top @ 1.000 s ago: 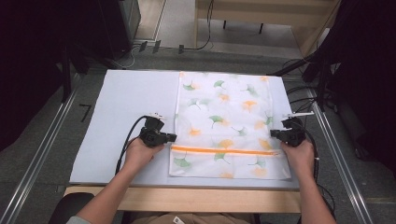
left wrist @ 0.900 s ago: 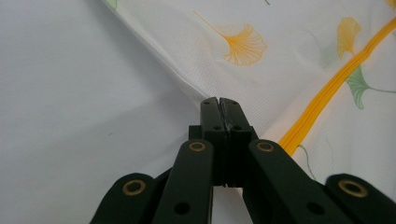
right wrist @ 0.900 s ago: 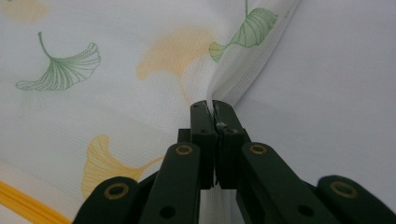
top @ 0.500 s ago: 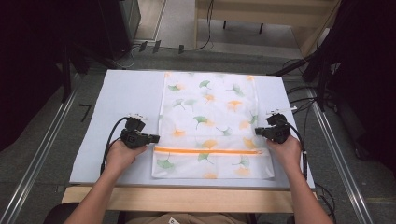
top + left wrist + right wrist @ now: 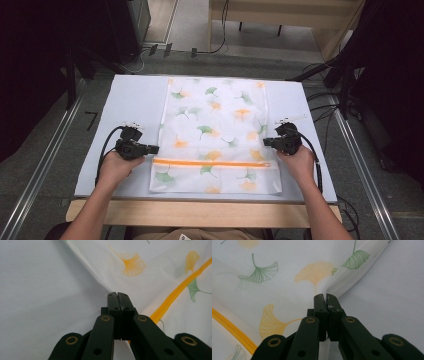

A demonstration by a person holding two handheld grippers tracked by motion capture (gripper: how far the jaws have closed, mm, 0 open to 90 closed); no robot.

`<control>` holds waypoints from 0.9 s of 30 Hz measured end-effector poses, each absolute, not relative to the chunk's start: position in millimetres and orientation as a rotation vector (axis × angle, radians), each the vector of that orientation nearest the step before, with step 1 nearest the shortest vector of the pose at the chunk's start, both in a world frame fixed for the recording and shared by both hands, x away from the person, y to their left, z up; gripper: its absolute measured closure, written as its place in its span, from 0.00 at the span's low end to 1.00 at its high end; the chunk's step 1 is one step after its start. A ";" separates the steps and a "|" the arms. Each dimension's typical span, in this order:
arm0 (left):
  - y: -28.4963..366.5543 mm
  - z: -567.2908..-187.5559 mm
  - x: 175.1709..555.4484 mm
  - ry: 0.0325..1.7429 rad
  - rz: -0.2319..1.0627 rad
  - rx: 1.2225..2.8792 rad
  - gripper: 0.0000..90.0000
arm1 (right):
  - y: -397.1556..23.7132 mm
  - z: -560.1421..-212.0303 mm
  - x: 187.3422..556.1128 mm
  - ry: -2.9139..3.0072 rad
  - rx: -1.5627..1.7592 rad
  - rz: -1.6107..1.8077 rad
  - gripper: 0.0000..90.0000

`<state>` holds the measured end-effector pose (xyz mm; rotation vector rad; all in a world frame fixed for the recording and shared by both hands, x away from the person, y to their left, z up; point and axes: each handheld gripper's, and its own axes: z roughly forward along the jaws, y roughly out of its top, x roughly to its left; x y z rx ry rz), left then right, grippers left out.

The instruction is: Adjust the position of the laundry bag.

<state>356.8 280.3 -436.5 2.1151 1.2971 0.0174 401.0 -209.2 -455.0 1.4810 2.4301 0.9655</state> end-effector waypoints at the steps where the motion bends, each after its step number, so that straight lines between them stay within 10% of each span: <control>1: 282.8 -437.0 356.5 1.311 0.014 2.112 1.00 | -205.9 -455.2 400.5 2.441 1.462 0.969 1.00; 19: 300.8 -437.7 355.6 1.340 0.023 2.120 0.99 | -187.7 -460.2 401.5 2.489 1.426 0.978 0.96; 27: 296.6 -429.5 350.6 1.307 0.036 2.080 0.72 | -193.9 -453.3 398.3 2.443 1.396 0.994 0.75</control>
